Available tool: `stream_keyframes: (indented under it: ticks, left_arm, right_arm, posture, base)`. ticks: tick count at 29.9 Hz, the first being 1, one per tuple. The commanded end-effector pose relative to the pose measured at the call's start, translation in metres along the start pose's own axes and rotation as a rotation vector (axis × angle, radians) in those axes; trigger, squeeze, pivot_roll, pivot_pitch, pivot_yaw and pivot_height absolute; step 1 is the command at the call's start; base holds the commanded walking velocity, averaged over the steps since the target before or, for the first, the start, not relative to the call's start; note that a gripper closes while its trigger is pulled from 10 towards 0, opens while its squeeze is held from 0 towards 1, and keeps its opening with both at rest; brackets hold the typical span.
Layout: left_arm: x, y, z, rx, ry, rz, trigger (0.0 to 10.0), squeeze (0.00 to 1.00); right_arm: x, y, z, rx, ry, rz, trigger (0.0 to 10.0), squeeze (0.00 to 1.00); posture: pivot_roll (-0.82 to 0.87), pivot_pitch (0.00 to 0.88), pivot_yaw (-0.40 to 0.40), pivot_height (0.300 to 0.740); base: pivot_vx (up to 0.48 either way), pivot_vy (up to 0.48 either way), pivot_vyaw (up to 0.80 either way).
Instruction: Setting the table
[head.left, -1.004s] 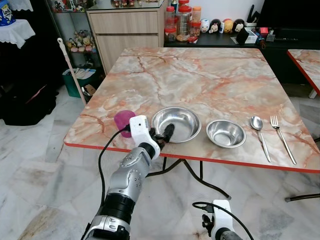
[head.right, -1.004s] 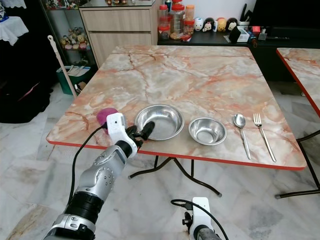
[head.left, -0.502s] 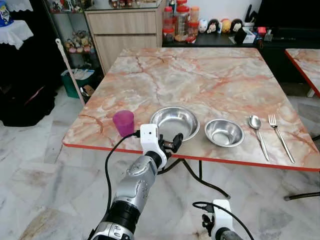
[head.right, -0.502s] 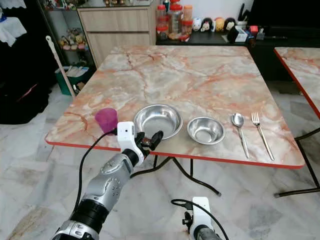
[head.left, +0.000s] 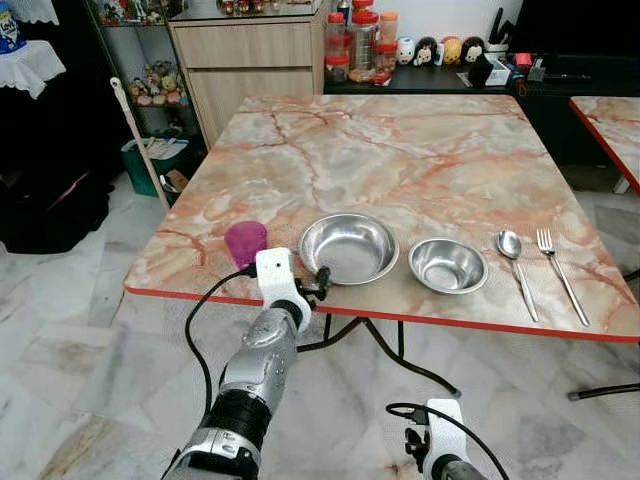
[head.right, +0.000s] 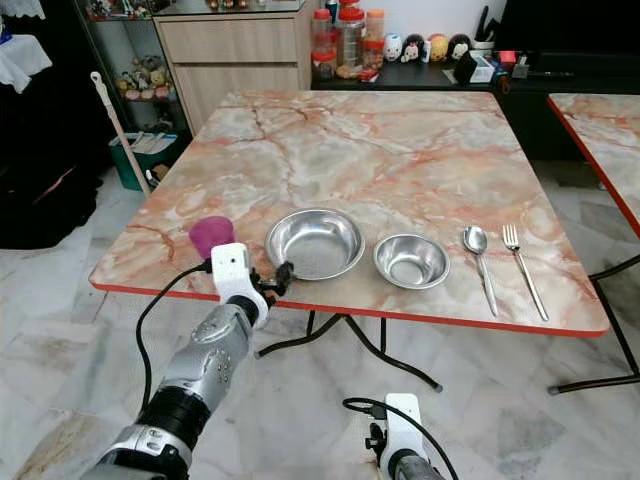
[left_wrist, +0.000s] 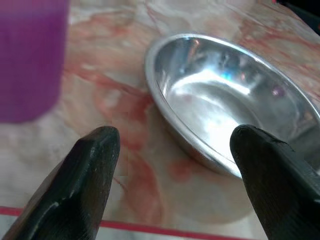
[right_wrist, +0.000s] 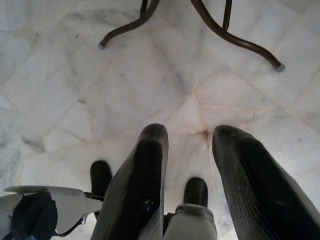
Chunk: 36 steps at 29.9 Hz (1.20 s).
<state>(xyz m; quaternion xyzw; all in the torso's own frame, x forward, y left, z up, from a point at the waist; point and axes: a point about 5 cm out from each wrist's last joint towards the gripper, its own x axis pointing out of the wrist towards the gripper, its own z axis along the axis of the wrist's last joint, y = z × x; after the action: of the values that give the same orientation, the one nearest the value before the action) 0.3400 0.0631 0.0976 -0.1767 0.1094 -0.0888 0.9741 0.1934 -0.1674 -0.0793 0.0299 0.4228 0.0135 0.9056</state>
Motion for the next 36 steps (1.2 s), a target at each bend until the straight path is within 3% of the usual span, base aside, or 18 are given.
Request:
stream_keyframes:
  ticks: [1, 7, 27, 36]
  left_arm:
    - [0.007, -0.020, 0.010, -0.021, -0.026, -0.035, 10.0, 0.00]
    - [0.011, -0.025, 0.007, -0.065, 0.006, -0.048, 10.0, 0.00]
    - [0.019, -0.028, 0.005, -0.084, 0.047, 0.009, 10.0, 0.00]
    - [0.020, -0.037, 0.007, -0.116, 0.041, -0.038, 10.0, 0.00]
  right_arm:
    - [0.001, 0.001, 0.003, 0.009, -0.006, 0.000, 10.0, 0.00]
    - [0.001, 0.001, 0.003, 0.013, -0.006, -0.002, 10.0, 0.00]
    - [0.000, 0.001, 0.001, 0.016, -0.004, -0.005, 10.0, 0.00]
    - [0.000, 0.003, -0.001, 0.019, -0.001, -0.003, 10.0, 0.00]
  posture:
    - [-0.14, 0.000, 0.055, 0.740]
    - [-0.14, 0.000, 0.058, 0.740]
    - [-0.15, 0.000, 0.065, 0.740]
    - [-0.16, 0.000, 0.071, 0.740]
  base:
    - [0.000, 0.000, 0.00]
    - [0.000, 0.000, 0.00]
    - [0.000, 0.000, 0.00]
    - [0.000, 0.000, 0.00]
